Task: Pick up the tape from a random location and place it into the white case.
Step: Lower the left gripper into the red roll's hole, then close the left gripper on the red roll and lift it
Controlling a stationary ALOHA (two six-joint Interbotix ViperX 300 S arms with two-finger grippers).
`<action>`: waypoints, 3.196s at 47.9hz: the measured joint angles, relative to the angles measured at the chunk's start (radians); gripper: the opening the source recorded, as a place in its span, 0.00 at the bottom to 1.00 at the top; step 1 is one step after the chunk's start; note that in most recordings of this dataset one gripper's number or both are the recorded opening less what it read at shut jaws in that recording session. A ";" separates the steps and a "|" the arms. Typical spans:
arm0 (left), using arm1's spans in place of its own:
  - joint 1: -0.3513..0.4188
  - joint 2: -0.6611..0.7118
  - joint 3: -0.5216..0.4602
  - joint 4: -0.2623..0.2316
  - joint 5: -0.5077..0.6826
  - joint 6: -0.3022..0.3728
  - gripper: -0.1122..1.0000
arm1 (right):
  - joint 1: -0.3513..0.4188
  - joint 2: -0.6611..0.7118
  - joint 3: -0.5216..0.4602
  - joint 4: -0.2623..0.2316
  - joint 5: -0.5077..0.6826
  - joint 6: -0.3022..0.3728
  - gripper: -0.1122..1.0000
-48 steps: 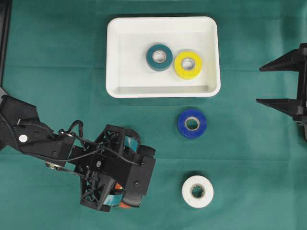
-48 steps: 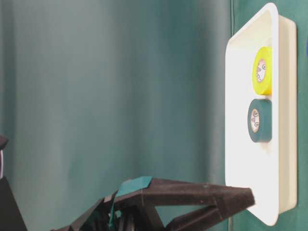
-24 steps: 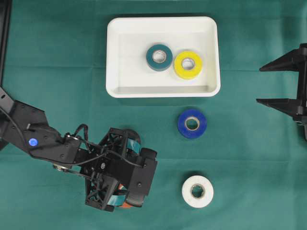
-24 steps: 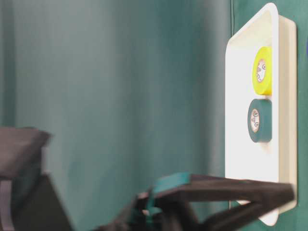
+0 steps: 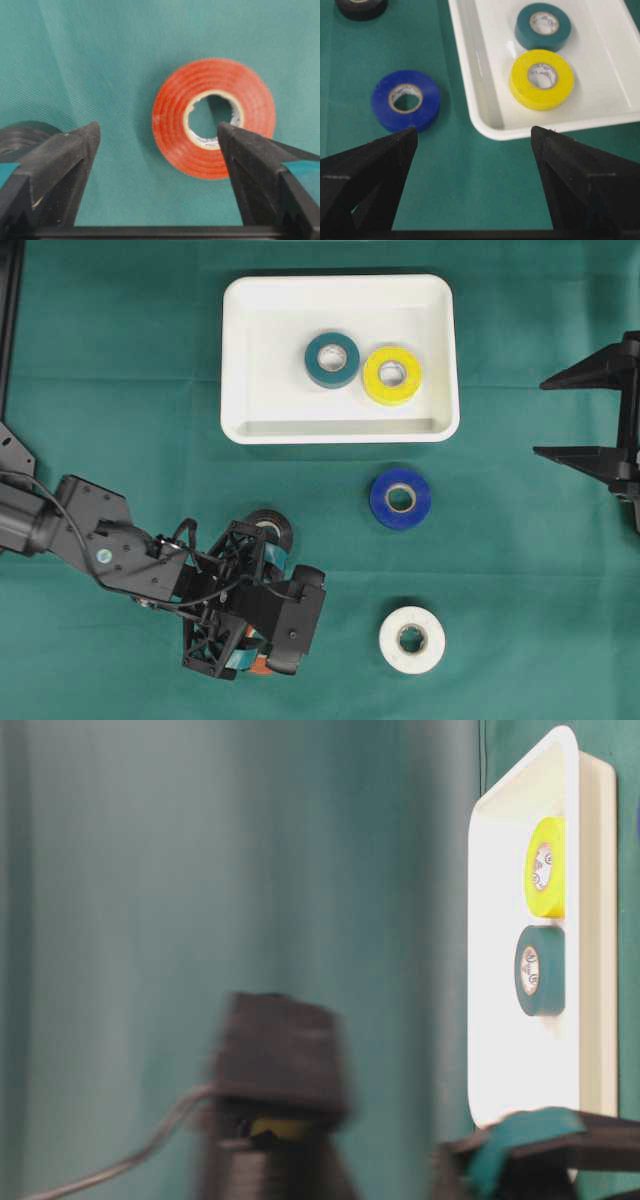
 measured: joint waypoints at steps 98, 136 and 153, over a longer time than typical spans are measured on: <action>-0.012 -0.052 -0.028 0.006 0.080 0.000 0.30 | 0.000 0.006 -0.002 0.000 0.002 0.003 0.88; -0.015 -0.313 -0.209 0.011 0.397 0.000 0.30 | 0.000 0.006 -0.011 0.000 0.018 0.003 0.88; -0.012 -0.334 -0.227 0.011 0.428 0.000 0.30 | 0.000 0.006 -0.011 0.000 0.018 0.003 0.88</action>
